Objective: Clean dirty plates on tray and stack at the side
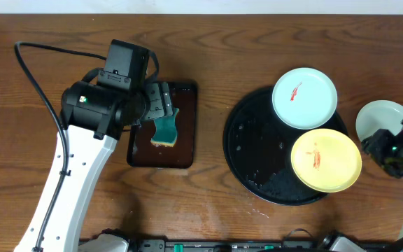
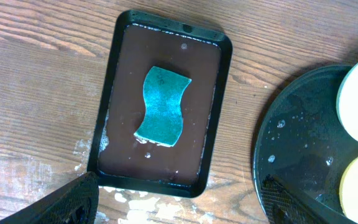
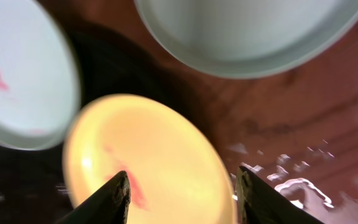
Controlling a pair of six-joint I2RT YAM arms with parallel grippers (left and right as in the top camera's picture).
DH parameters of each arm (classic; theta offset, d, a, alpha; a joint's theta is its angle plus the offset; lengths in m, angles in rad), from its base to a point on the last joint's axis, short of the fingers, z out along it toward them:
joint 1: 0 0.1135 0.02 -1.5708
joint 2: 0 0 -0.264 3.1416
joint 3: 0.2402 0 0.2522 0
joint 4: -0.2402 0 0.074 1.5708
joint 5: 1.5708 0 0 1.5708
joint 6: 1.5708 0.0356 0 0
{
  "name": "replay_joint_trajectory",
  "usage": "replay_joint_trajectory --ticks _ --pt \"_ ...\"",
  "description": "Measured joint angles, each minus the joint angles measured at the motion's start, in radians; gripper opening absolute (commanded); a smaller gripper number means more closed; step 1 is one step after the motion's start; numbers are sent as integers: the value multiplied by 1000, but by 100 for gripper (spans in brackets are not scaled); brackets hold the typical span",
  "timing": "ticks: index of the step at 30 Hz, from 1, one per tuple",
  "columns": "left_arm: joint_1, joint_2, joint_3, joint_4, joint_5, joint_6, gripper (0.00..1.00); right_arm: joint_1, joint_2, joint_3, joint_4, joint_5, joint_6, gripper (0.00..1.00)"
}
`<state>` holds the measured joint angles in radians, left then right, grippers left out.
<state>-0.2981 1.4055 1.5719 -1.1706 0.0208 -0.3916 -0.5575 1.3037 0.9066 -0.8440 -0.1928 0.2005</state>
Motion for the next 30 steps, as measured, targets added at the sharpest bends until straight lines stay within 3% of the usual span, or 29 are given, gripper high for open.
replay_joint_trajectory --ticks 7,13,16,30 --pt "0 0 0 0 0 0 84 65 47 -68 27 153 11 49" --pt "0 0 0 0 0 0 84 66 91 -143 77 182 27 27" --pt "0 0 0 0 0 0 84 66 96 -169 82 169 26 1" --pt "0 0 0 0 0 0 84 75 -27 -77 -55 62 29 1"
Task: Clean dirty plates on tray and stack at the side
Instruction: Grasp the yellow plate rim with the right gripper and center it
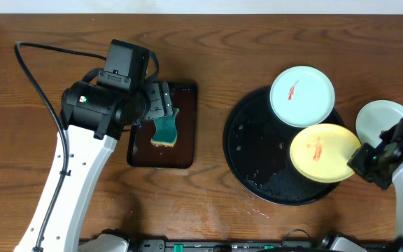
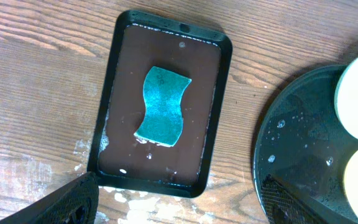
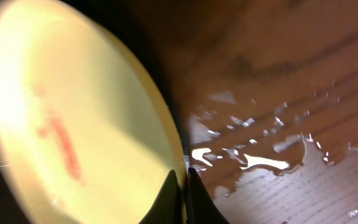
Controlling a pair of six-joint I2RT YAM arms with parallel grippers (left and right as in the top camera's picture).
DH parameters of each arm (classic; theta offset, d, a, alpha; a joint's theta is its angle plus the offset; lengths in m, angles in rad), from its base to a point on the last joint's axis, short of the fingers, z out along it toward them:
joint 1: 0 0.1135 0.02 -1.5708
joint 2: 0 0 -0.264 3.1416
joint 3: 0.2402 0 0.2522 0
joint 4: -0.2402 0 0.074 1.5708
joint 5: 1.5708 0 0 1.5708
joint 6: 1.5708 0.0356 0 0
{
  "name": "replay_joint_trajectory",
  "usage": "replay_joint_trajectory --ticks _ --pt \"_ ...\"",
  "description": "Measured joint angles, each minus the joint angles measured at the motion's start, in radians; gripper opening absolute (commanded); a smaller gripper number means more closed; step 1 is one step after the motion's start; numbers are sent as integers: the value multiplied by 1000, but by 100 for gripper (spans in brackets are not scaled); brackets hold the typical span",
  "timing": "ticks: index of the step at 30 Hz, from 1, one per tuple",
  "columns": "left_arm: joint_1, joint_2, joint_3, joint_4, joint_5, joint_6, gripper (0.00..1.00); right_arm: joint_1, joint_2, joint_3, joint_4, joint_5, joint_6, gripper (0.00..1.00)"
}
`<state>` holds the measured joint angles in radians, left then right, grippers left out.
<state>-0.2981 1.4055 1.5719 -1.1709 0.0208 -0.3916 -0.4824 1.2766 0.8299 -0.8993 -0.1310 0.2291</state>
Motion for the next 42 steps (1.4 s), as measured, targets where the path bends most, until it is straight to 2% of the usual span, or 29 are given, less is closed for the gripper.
replay_joint_trajectory --ticks 3,8,12,16,23,25,28,31,38,42 --pt "0 0 0 0 0 0 84 27 -60 16 16 -74 -19 1" --pt "0 0 0 0 0 0 84 186 -90 24 79 -195 -66 1" --pt "0 0 0 0 0 0 84 357 -48 21 125 -157 -86 1" --pt "0 0 0 0 0 0 84 450 43 2 187 -102 -93 1" --pt "0 0 0 0 0 0 84 469 218 -8 217 -56 -98 3" --pt "0 0 0 0 0 0 84 469 249 -8 216 -55 -101 19" --pt "0 0 0 0 0 0 84 470 261 -9 217 -55 -130 31" --pt "0 0 0 0 0 0 84 472 236 -9 226 -56 -163 30" --pt "0 2 0 20 0 -4 84 472 19 14 229 -80 -181 30" --pt "0 35 -24 24 -1 -29 70 472 -60 24 210 -96 -161 31"
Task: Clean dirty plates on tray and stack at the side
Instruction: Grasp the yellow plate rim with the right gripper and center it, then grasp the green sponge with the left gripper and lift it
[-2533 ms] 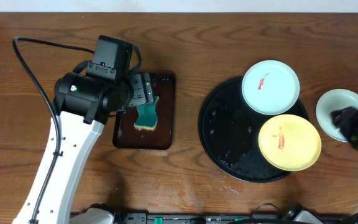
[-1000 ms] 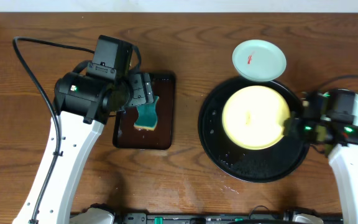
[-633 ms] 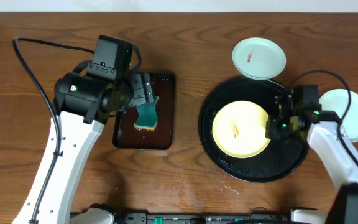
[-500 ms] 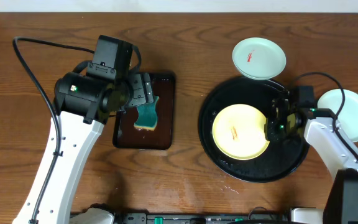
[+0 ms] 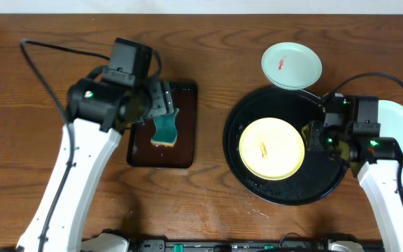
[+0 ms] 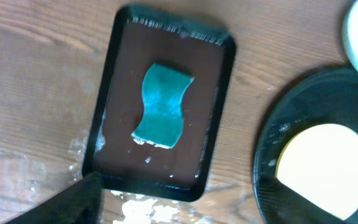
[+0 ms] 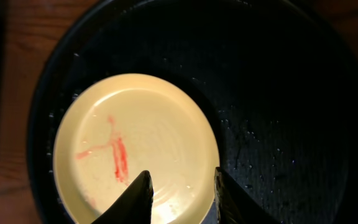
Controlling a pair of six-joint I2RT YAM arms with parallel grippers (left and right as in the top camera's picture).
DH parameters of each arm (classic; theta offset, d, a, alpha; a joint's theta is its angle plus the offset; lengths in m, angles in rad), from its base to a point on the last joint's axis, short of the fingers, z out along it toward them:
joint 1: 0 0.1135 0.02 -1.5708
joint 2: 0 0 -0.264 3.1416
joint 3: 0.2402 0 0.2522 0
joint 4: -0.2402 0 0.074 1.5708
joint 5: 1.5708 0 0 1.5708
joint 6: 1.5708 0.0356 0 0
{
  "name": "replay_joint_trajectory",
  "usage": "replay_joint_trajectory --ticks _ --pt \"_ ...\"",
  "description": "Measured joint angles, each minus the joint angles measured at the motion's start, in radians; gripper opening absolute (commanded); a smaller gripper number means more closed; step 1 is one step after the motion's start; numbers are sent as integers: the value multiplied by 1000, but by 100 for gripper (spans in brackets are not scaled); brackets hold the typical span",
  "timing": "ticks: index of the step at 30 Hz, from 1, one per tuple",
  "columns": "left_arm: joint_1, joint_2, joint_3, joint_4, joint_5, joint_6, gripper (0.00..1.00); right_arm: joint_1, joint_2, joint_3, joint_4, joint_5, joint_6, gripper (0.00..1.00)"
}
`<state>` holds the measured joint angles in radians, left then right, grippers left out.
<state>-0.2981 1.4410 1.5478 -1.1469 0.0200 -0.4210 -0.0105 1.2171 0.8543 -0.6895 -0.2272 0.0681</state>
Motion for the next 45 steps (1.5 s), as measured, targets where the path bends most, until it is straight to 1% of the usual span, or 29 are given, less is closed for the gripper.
replay_joint_trajectory --ticks 3,5,7,8,10,11,13,15,16,18,25,26,28,29,31,32,37,39,43,45 --pt "0 54 -81 31 0 -24 70 0 -6 0 -6 -5 15 30" --pt "0 121 -152 85 0 -31 70 0 -5 0 -8 -6 23 31" --pt "0 210 -207 103 1 -32 70 0 -4 0 -8 -6 27 30" --pt "0 251 -222 102 1 -33 69 0 -4 0 -8 -6 28 30" --pt "0 334 -239 115 0 -33 62 0 -4 0 -8 -6 30 31" --pt "0 367 -242 129 0 -29 57 0 -4 0 -8 -7 31 31" --pt "0 426 -242 154 0 -25 52 0 -4 0 -8 -8 31 31" --pt "0 475 -242 178 0 -23 38 0 -3 0 -9 -8 34 31" --pt "0 500 -242 189 1 -18 29 0 -3 0 -9 -8 35 31" --pt "0 542 -240 205 4 -23 8 0 -3 0 -10 -8 35 31" --pt "-5 565 -221 204 20 -10 7 0 -3 0 -9 -8 37 31" --pt "-5 565 -220 202 20 -6 9 0 -3 0 -9 -8 38 31" --pt "-5 557 -220 195 23 0 37 0 -3 0 -9 -8 38 31" --pt "-5 550 -220 190 23 -2 47 0 -3 0 -9 -8 38 31" --pt "-5 522 -222 179 22 4 55 0 -2 0 -9 -8 38 30" --pt "-4 501 -222 180 20 5 58 0 -2 0 -9 -8 38 30" --pt "-3 364 -222 235 7 19 57 0 -2 0 -11 -8 38 30" --pt "-3 344 -222 262 3 31 58 0 -2 0 -19 -8 38 30" --pt "-3 370 -240 347 -1 50 52 0 -2 0 -37 -8 38 31" --pt "-3 399 -258 375 -4 55 47 0 -2 0 -50 -8 39 33"
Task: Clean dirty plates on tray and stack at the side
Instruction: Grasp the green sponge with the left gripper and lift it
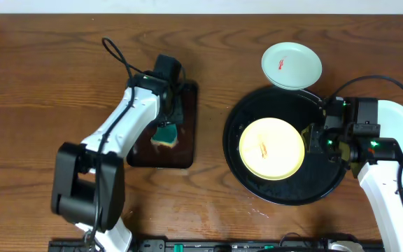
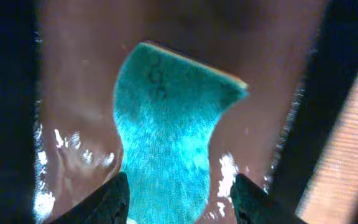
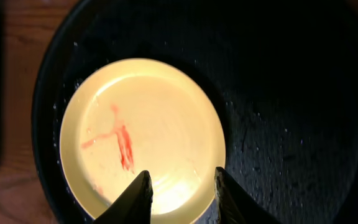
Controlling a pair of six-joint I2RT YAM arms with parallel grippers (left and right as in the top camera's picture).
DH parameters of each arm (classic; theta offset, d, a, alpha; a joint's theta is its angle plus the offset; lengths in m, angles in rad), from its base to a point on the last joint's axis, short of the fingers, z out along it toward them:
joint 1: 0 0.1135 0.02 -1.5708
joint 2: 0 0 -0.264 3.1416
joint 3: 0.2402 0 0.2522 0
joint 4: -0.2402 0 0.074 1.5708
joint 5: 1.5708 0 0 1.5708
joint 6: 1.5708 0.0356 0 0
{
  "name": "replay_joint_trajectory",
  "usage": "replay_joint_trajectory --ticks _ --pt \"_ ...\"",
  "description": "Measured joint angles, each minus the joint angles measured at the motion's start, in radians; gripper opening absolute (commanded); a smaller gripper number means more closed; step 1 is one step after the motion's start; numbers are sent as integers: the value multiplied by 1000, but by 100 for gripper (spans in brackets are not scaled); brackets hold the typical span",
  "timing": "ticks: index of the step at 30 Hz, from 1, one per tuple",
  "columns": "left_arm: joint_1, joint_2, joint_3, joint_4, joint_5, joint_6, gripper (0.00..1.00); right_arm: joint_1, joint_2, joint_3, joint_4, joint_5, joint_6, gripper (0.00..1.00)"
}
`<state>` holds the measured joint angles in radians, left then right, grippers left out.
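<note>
A yellow plate (image 1: 272,148) with a red smear lies in the middle of the round black tray (image 1: 257,185). My right gripper (image 3: 181,182) hangs open over the plate's right rim, holding nothing. A pale blue plate (image 1: 292,64) with a red smear sits at the tray's back edge, partly off it. A teal sponge (image 2: 166,149) lies in the small rectangular tray (image 1: 187,150). My left gripper (image 2: 179,186) is low over the sponge and open, one finger on each side of it.
A clean pale plate lies on the table right of the round tray, partly hidden by my right arm. Water drops wet the round tray and the sponge tray floor (image 2: 73,124). My left arm (image 1: 110,140) crosses the table's left half.
My left gripper was high above the sponge tray; now it is low, with its open fingers either side of the sponge. The right gripper and both dirty plates have hardly moved.
First the yellow plate lay at the tray's right edge, my right gripper open beside it. Then that gripper was shut on its rim. Later the plate lay mid-tray, released, and the blue plate sat at the back edge. The left gripper stayed high, and is now at the sponge.
</note>
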<state>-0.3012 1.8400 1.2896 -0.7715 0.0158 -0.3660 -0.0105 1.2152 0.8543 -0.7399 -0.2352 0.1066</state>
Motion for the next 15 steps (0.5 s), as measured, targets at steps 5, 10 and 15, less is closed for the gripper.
replay_joint_trajectory --ticks 5,10,15 --pt "0 98 -25 38 -14 8 26 0 0 0 -8 1 6 40" --pt "0 103 -25 40 -23 17 7 0 0 0 -11 20 15 41" --pt "0 103 -11 -1 -23 21 8 -3 1 0 -7 79 47 39"
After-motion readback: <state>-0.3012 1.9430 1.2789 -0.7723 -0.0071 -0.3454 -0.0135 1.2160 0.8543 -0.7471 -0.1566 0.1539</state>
